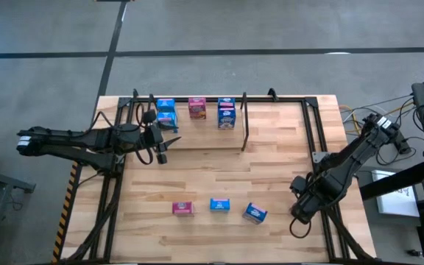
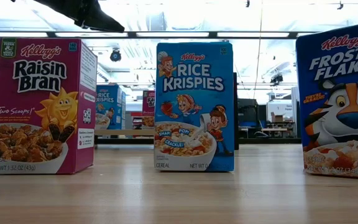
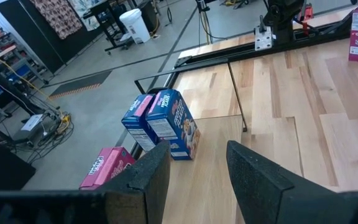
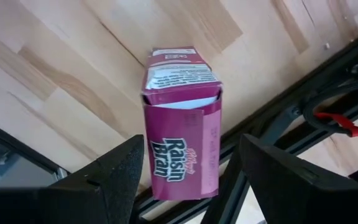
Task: Stack cereal on shelf
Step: Put the right violet cereal box on the shelf aligned with the violet cereal box
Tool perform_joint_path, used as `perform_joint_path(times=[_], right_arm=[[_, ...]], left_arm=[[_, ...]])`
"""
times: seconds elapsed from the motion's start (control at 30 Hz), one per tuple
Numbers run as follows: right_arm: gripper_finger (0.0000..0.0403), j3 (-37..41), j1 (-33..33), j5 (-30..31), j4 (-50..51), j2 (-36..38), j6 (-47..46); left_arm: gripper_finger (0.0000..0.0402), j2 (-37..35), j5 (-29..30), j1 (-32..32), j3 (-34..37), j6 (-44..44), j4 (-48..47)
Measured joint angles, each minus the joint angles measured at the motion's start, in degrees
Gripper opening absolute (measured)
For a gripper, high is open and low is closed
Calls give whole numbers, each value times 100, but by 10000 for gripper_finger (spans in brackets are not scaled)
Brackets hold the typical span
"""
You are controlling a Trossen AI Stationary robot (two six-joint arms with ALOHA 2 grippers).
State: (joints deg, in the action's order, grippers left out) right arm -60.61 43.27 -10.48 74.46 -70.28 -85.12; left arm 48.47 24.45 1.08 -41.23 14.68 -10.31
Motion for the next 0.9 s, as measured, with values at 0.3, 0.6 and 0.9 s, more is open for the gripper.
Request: perform_joint_path(times=[0.3,0.6,0.9], right_arm=[[256,71,2,44,-52,-182,256],[232,-8,0,44,-148,-453,527],[188,-8,0,44,-154,-402,468]], left_arm=[[141,0,0,0,12,-2,-7],[141,2,0,0,13,-20,3],[141,2,-2,0,13,-20,0]])
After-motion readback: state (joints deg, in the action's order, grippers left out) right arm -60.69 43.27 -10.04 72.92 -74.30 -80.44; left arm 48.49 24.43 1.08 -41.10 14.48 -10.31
